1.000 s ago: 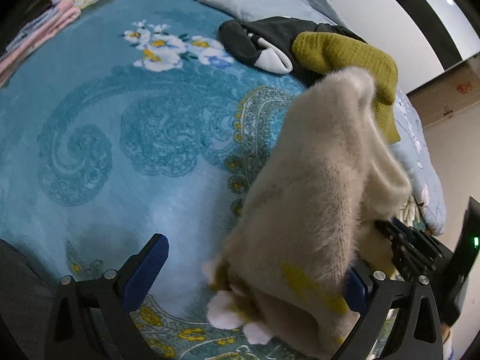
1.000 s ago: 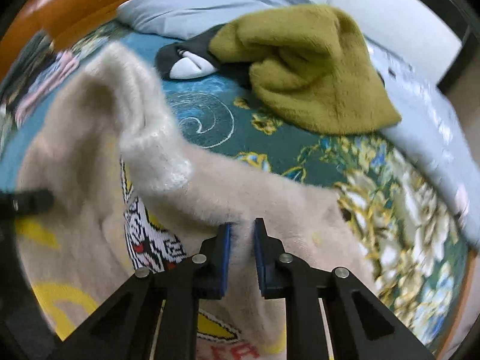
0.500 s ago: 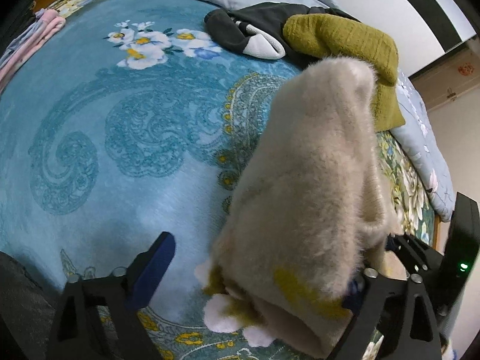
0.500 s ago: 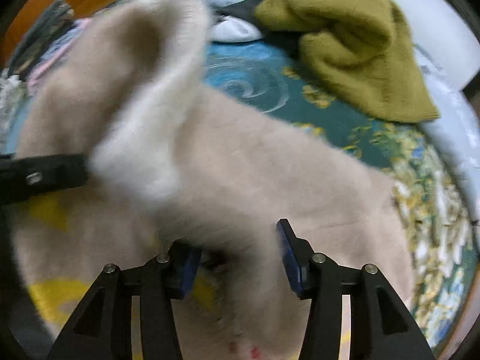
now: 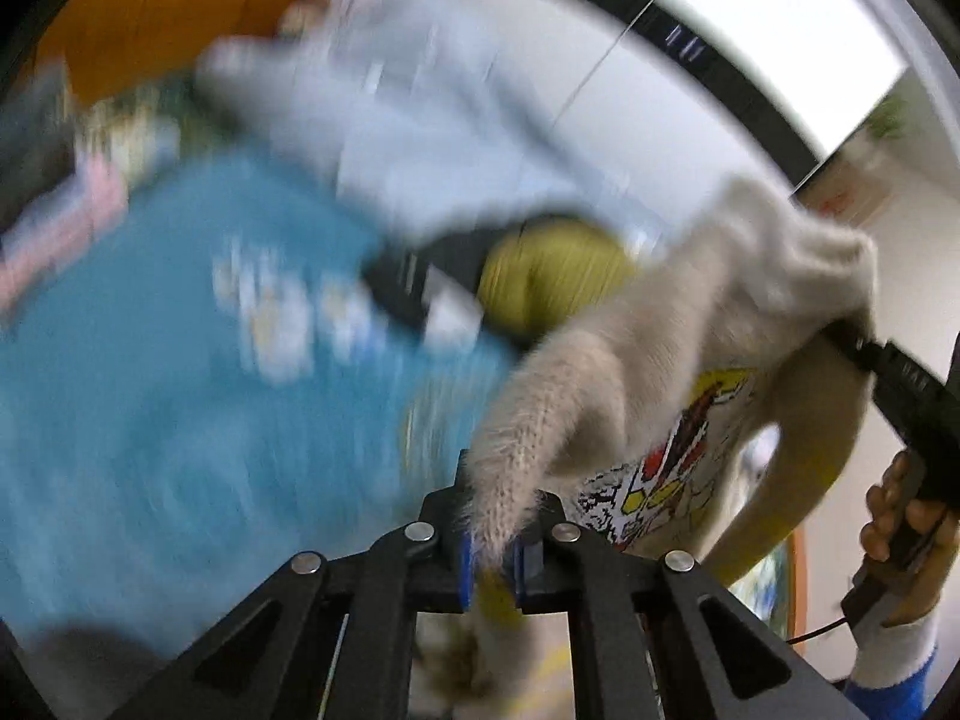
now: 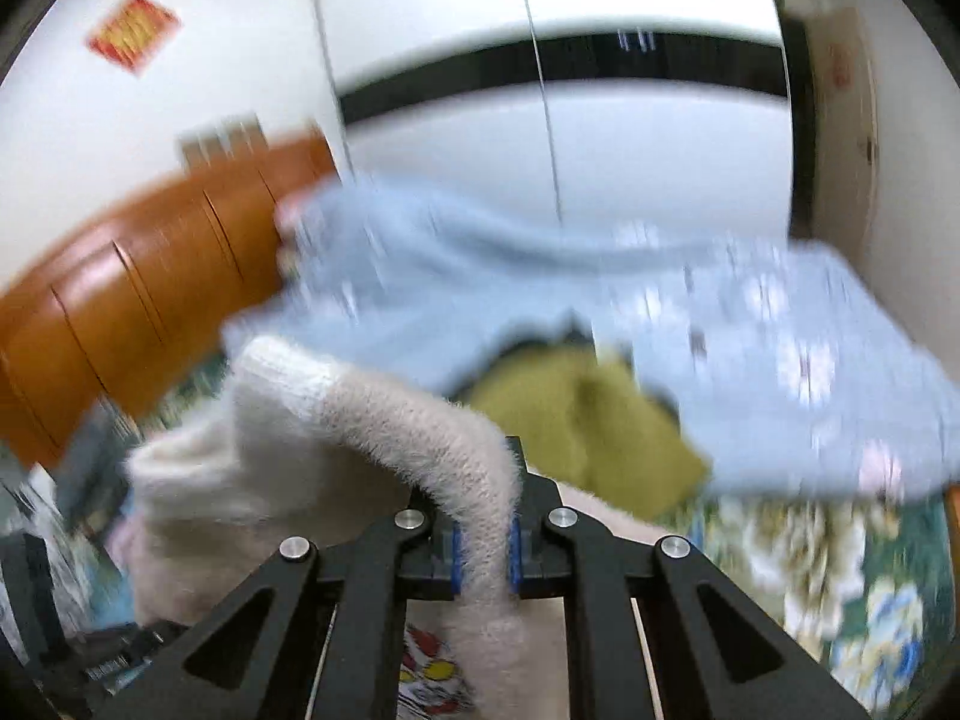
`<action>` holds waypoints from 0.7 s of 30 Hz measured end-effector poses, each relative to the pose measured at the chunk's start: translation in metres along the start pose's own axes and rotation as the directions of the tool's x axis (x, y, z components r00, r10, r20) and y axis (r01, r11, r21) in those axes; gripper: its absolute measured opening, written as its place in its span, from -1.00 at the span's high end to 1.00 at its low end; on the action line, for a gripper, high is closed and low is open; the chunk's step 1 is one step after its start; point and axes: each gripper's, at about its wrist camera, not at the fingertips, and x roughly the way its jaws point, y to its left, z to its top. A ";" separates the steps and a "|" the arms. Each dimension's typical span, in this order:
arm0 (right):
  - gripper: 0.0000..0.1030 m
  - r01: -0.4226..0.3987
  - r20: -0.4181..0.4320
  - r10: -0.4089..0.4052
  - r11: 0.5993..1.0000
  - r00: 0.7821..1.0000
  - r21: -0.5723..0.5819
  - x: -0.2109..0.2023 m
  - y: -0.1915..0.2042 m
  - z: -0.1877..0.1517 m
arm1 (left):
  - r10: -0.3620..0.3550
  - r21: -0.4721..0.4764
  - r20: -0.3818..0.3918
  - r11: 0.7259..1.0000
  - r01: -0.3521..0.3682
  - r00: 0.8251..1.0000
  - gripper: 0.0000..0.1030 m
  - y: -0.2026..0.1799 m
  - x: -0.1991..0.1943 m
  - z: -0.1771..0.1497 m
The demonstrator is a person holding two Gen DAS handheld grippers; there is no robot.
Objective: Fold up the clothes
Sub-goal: 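Grasp the sweater hem with the left gripper while the right gripper holds the other side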
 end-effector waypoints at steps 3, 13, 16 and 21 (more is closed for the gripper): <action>0.79 -0.021 0.147 0.027 0.999 0.989 -0.039 -0.051 0.018 0.032 | 0.011 0.086 0.147 0.996 -0.024 0.989 0.83 -0.013 -0.051 0.039; 0.79 -0.120 0.197 0.125 0.992 0.972 -0.038 -0.114 0.035 0.032 | 0.015 0.241 0.363 0.964 -0.109 0.932 0.83 -0.017 -0.160 0.039; 0.79 -0.136 0.192 0.136 0.991 0.972 -0.013 -0.131 0.032 0.013 | 0.010 0.240 0.316 0.967 -0.090 0.949 0.83 -0.010 -0.160 0.019; 0.79 -0.125 0.289 0.139 0.990 0.947 -0.067 -0.191 0.034 0.023 | -0.126 0.281 0.269 0.958 0.047 0.955 0.84 -0.026 -0.206 0.013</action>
